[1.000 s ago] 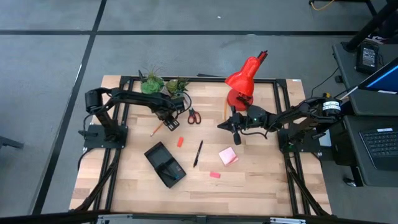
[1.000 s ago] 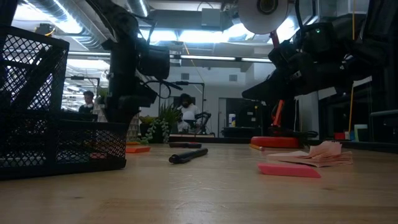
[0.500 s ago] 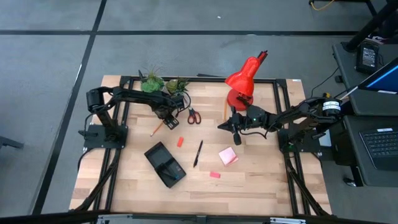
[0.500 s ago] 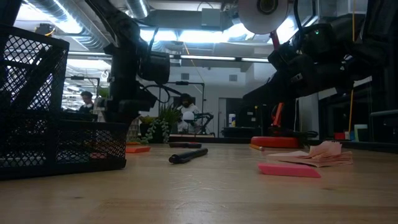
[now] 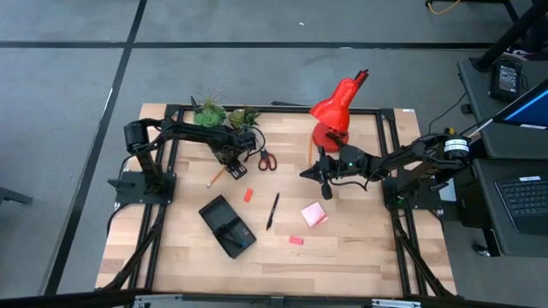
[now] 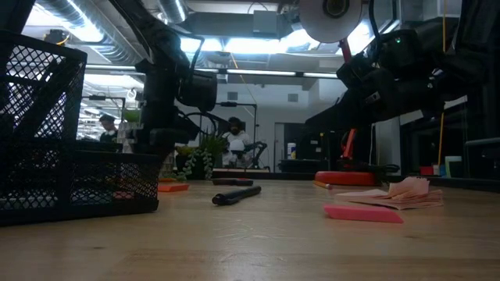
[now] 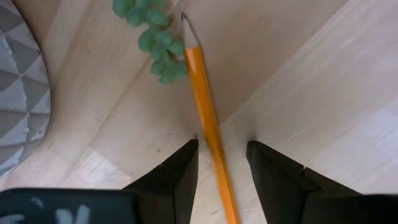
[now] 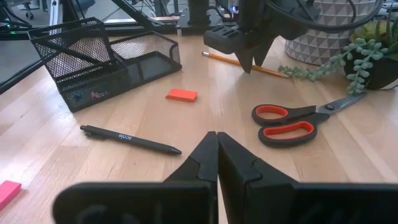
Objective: Pick and place office supplies into organizer
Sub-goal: Put the left yellow pencil into the black desk organizer
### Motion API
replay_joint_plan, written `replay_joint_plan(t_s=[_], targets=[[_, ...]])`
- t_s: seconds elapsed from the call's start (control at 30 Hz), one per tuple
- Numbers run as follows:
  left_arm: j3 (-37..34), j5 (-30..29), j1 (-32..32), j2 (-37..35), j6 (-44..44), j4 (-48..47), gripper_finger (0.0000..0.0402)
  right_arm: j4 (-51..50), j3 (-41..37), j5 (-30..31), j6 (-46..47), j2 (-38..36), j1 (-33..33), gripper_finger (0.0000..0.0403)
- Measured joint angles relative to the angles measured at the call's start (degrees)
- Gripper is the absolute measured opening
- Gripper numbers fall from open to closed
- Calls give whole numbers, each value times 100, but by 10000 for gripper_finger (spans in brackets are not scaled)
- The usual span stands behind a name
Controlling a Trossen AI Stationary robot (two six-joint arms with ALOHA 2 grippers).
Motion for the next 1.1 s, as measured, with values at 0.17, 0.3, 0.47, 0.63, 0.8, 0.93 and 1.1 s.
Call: replay_joint_plan(t_s=[0.17,0.3,0.47,0.63,0.8,0.93,1.1], targets=[[-32,34,-4,-56,52,58,112,0,0,0,-2,0,-2,9],[-50,123,-4,-97,102,100,77,0,0,0,0,0,0,9],[-50,229,-7,-99,110,114,41,0,0,0,0,0,2,9],[-50,240,-9,-101,113,116,26,0,0,0,0,0,2,9],[-50,247,-37,-102,245,116,26,0,0,0,0,0,2,9],[-52,189,-133,-103,346,118,26,0,0,0,0,0,2,9],[-58,144,-213,-103,353,125,29,0,0,0,0,0,2,9]])
